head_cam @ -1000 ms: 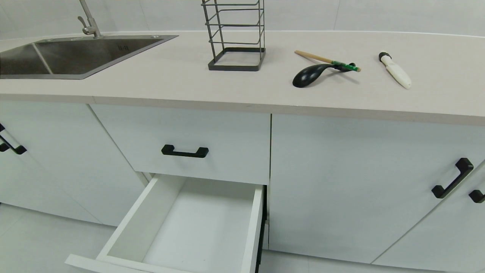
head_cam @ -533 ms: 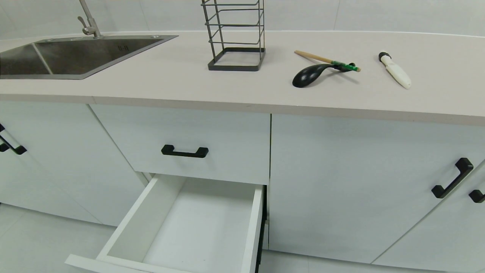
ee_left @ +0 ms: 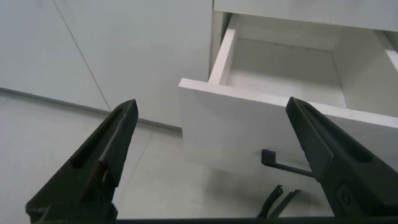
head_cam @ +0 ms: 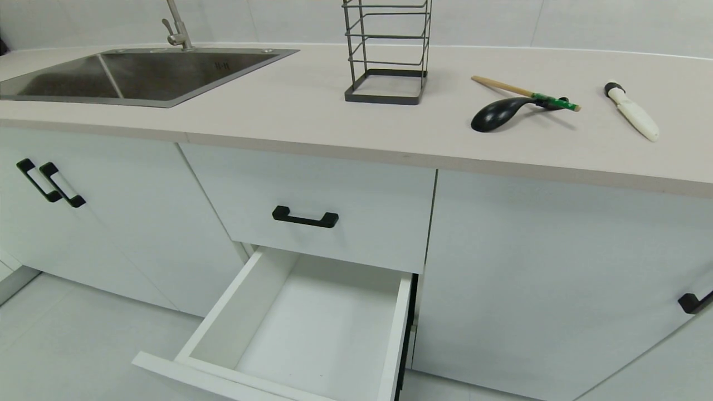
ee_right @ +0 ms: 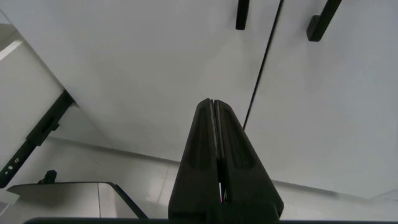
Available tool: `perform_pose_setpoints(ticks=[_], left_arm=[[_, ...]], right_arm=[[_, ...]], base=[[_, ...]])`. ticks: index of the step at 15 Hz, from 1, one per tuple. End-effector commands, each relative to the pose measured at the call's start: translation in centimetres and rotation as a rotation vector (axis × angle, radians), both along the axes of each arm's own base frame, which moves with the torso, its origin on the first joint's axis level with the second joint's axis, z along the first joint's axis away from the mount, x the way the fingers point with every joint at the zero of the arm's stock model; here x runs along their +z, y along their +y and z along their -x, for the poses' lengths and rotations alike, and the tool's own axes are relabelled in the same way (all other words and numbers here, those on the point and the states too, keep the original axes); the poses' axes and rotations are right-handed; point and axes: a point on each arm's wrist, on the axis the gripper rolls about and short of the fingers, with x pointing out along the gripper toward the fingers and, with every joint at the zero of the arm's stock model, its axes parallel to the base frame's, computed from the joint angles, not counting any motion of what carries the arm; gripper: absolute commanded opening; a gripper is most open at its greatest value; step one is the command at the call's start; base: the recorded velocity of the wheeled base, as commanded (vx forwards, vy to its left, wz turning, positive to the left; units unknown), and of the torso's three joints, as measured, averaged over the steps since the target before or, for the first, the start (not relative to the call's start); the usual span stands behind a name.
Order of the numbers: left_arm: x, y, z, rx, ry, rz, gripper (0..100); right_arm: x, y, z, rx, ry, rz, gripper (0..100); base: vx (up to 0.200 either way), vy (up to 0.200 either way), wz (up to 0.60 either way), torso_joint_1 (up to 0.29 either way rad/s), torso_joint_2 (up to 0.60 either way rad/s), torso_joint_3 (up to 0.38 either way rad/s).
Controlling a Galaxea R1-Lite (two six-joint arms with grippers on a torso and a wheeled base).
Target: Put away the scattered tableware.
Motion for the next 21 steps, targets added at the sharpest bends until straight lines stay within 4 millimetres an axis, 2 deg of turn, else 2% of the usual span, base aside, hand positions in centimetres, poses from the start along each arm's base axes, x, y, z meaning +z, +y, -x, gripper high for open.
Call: perform_pose_setpoints(ticks=[1,4,14,16,21], left_arm=[[0.02,0.00,-0.01,0.003,0.001,0.001,100],[0.02,0.00,-0.01,0.003,0.001,-0.003,100],[0.02,0.00,-0.01,0.003,0.001,0.000,100],[0.02,0.00,-0.01,0.003,0.001,0.000,100],[0.02,0.00,-0.01,0.003,0.001,0.000,100]], right_arm=[[0.00,0.00,0.00,0.000,0.000,-0.002,0],[0.00,0.00,0.00,0.000,0.000,0.002,0],[-0.02,0.00,0.00,0.002,0.002,0.004,0],[-0.02,0.00,0.00,0.003,0.003,0.030,0],[-0.02,0.00,0.00,0.004,0.003,0.030,0]], base=[[0.200,0.000,0.00,0.007,0.01,0.002],[0.200,0.000,0.00,0.002,0.00,-0.001],[0.000,0.000,0.00,0.000,0.00,0.000],[0.000,0.000,0.60,0.002,0.01,0.005],[0.000,0.000,0.00,0.175,-0.10,-0.070]])
